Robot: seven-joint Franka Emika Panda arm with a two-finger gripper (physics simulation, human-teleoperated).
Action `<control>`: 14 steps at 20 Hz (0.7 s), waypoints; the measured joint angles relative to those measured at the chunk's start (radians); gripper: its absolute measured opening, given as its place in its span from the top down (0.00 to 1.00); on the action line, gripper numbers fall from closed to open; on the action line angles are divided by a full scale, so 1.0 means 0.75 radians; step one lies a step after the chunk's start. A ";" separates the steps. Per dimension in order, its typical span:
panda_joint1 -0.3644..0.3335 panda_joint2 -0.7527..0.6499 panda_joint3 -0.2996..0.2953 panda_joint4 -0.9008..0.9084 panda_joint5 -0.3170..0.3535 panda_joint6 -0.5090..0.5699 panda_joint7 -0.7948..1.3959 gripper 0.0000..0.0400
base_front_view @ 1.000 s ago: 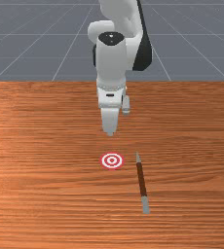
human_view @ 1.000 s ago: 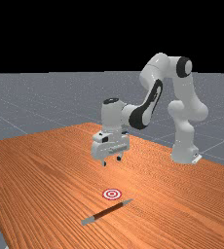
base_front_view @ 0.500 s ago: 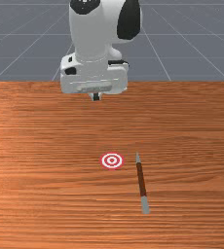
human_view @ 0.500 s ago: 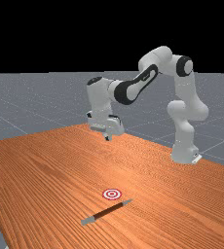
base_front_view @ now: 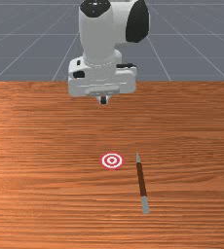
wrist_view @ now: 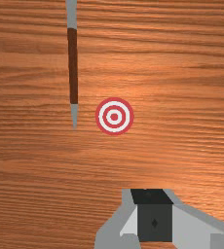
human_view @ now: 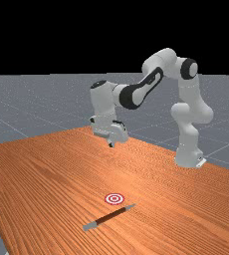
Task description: Pick up the pen and put it to the marker
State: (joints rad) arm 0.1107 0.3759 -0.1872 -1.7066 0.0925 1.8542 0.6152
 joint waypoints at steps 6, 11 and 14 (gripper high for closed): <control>0.082 0.240 0.059 0.096 0.013 0.345 0.051 0.14; 0.087 0.461 0.061 0.177 0.026 0.585 0.096 0.01; 0.114 0.548 0.074 0.180 0.017 0.640 0.105 0.00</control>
State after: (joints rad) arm 0.1964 0.7868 -0.1314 -1.5717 0.1055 2.3341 0.6944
